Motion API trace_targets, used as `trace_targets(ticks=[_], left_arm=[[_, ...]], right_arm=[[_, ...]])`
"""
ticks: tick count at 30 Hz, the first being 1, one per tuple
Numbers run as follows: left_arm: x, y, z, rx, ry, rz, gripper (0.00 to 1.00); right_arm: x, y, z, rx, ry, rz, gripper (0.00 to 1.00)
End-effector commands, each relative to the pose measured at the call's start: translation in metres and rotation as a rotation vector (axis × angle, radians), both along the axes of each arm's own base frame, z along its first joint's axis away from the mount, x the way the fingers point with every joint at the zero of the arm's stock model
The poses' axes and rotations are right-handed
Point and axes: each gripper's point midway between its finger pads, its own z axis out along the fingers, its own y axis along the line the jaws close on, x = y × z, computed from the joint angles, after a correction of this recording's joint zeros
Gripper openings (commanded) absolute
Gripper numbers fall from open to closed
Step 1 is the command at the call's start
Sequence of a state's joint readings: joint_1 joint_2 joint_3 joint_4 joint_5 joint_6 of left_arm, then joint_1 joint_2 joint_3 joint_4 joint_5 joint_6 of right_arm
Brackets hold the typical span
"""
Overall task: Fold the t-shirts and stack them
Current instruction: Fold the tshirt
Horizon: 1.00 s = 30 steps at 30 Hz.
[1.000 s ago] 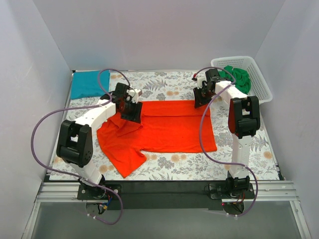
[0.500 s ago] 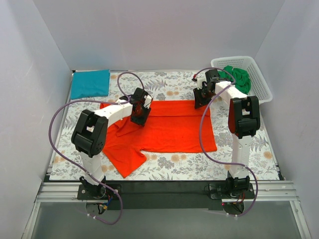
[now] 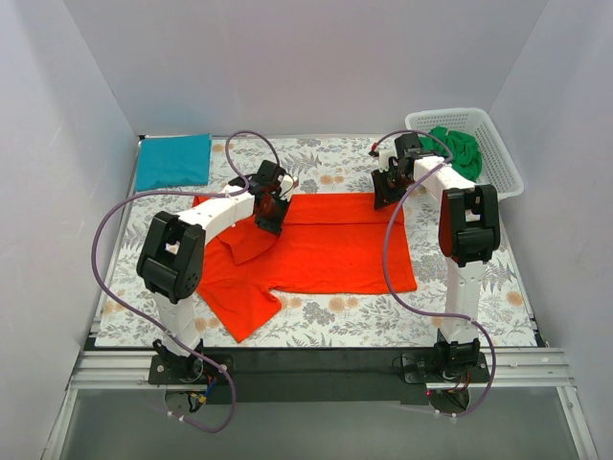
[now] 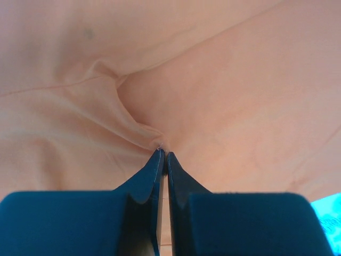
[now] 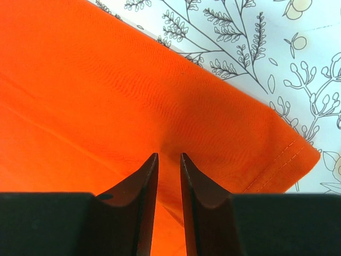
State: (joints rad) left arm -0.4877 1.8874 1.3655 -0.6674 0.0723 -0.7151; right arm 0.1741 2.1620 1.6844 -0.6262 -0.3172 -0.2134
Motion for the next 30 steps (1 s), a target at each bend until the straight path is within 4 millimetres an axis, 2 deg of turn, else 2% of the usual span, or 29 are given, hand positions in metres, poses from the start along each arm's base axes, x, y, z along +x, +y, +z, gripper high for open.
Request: trace_targets(ticks=[1,4,6,8,9,10,12,13,15,16,18,19,22,23,25,30], left_arm=[[0.000,-0.019,0.029,-0.097,-0.014,-0.035,0.00],[-0.004,-0.027,0.032,-0.139,0.005,-0.052,0.10],[-0.004,-0.029,0.038,-0.154,-0.002,-0.061,0.30],[-0.002,-0.027,0.053,-0.185,-0.030,-0.063,0.43],[0.002,-0.024,0.060,-0.206,-0.052,-0.059,0.46],[0.010,-0.014,0.078,-0.236,-0.096,-0.039,0.48],[0.023,0.001,0.094,-0.267,-0.143,-0.005,0.52],[0.035,0.024,0.099,-0.277,-0.158,0.046,0.52],[0.049,0.047,0.105,-0.302,-0.174,0.084,0.53],[0.059,0.072,0.103,-0.304,-0.177,0.138,0.53],[0.069,0.093,0.089,-0.311,-0.161,0.172,0.51],[0.076,0.112,0.081,-0.302,-0.159,0.219,0.46],[0.090,0.138,0.057,-0.290,-0.128,0.307,0.41],[0.091,0.139,0.051,-0.291,-0.117,0.314,0.38],[0.095,0.166,0.030,-0.259,-0.090,0.389,0.34],[0.097,0.199,-0.002,-0.219,-0.074,0.478,0.23]], right_arm=[[0.004,0.002,0.021,0.021,-0.051,0.006,0.30],[0.003,0.001,0.021,0.020,-0.047,0.006,0.29],[0.002,0.002,0.020,0.021,-0.046,0.014,0.30],[0.000,0.002,0.021,0.025,-0.046,0.019,0.30],[-0.001,0.004,0.023,0.036,-0.048,0.027,0.30],[-0.002,0.005,0.026,0.041,-0.053,0.032,0.30],[-0.003,0.007,0.030,0.054,-0.059,0.045,0.30],[-0.004,0.006,0.034,0.055,-0.064,0.047,0.30],[-0.004,0.007,0.038,0.060,-0.078,0.061,0.29],[-0.004,0.008,0.041,0.060,-0.084,0.065,0.28],[-0.001,0.008,0.042,0.060,-0.091,0.068,0.27],[-0.001,0.009,0.038,0.060,-0.083,0.070,0.26],[0.000,0.008,0.028,0.053,-0.067,0.067,0.22],[0.001,0.009,0.025,0.051,-0.061,0.068,0.21],[0.002,0.004,0.013,0.016,-0.047,0.061,0.19],[0.012,-0.024,-0.014,-0.131,-0.044,0.019,0.15]])
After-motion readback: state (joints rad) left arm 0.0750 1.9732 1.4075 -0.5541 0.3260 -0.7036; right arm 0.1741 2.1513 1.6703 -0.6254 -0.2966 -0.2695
